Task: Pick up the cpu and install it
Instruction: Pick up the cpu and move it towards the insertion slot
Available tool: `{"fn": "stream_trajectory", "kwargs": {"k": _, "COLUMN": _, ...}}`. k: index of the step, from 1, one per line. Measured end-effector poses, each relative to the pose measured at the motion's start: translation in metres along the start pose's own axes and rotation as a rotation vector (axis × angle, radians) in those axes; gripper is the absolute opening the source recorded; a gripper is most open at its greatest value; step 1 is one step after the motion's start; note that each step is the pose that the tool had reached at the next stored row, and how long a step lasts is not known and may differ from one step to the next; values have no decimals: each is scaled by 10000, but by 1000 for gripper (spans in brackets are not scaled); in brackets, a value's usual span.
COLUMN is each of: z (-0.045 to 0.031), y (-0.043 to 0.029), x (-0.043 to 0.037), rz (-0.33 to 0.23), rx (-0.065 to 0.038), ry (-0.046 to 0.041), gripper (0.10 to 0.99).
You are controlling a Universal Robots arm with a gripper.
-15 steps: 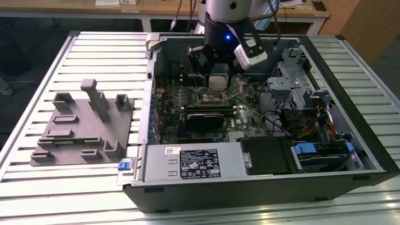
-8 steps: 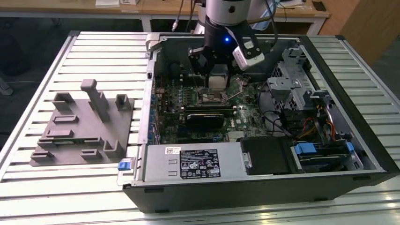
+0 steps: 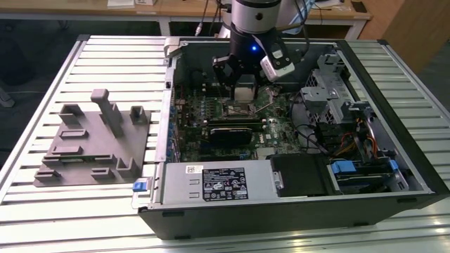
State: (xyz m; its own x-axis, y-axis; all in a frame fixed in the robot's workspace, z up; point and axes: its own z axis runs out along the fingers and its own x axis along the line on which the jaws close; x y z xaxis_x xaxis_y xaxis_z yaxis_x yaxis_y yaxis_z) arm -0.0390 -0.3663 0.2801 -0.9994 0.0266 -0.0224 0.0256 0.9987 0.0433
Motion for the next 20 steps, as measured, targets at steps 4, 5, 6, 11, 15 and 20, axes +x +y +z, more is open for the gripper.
{"fn": "stream_trajectory", "kwargs": {"k": 4, "z": 55, "y": 56, "x": -1, "rz": 0, "rx": -2, "ry": -1, "gripper": 537}}
{"fn": "stream_trajectory", "kwargs": {"k": 5, "z": 68, "y": 71, "x": -1, "rz": 0, "rx": 0, "ry": 0, "gripper": 537}}
{"fn": "stream_trajectory", "kwargs": {"k": 6, "z": 82, "y": 87, "x": -1, "rz": 0, "rx": 0, "ry": 0, "gripper": 537}}
{"fn": "stream_trajectory", "kwargs": {"k": 11, "z": 143, "y": 154, "x": -1, "rz": 0, "rx": 0, "ry": 0, "gripper": 537}}
{"fn": "stream_trajectory", "kwargs": {"k": 15, "z": 186, "y": 196, "x": -1, "rz": 0, "rx": -2, "ry": -1, "gripper": 537}}
{"fn": "stream_trajectory", "kwargs": {"k": 20, "z": 222, "y": 246, "x": 0, "rz": 0, "rx": -1, "ry": -1, "gripper": 537}}
